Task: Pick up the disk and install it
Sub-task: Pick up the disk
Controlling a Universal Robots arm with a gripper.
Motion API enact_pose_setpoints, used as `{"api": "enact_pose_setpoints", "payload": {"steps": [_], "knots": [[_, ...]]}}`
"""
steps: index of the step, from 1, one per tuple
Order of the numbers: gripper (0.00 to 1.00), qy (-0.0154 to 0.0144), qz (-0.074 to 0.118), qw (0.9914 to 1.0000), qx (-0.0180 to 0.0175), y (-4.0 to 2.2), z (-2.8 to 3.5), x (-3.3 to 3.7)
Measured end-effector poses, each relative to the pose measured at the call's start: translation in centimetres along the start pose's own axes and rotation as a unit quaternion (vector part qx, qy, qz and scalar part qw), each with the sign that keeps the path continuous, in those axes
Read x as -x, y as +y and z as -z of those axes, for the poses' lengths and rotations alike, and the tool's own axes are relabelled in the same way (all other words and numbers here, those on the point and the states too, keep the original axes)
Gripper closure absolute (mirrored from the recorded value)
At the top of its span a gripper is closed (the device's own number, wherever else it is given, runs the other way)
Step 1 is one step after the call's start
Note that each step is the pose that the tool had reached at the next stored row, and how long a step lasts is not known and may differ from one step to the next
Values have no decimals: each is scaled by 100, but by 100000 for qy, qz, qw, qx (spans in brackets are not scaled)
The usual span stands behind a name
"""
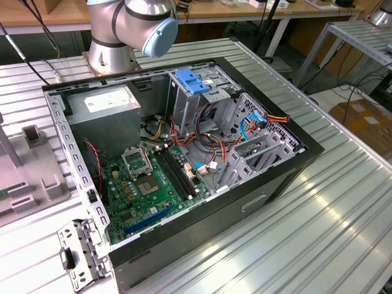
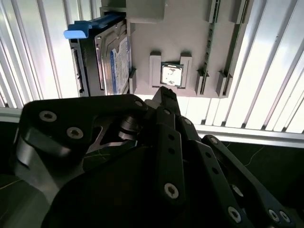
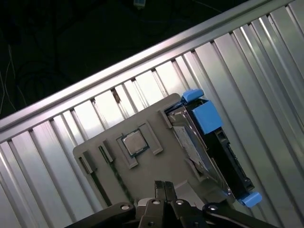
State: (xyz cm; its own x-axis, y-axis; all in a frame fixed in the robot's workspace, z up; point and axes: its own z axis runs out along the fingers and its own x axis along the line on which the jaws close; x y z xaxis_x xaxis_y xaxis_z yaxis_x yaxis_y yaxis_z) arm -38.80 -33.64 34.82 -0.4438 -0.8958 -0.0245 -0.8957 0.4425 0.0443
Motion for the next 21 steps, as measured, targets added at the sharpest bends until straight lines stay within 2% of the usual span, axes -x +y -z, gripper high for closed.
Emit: {"api": "enact_pose_setpoints", "payload": {"steps": [8, 15, 21], "knots": [[89, 150, 3304, 99945, 84, 0, 0, 0], [89, 269, 6047, 99817, 148, 0, 0, 0], [89, 400, 8998, 99593, 220, 0, 0, 0]]}}
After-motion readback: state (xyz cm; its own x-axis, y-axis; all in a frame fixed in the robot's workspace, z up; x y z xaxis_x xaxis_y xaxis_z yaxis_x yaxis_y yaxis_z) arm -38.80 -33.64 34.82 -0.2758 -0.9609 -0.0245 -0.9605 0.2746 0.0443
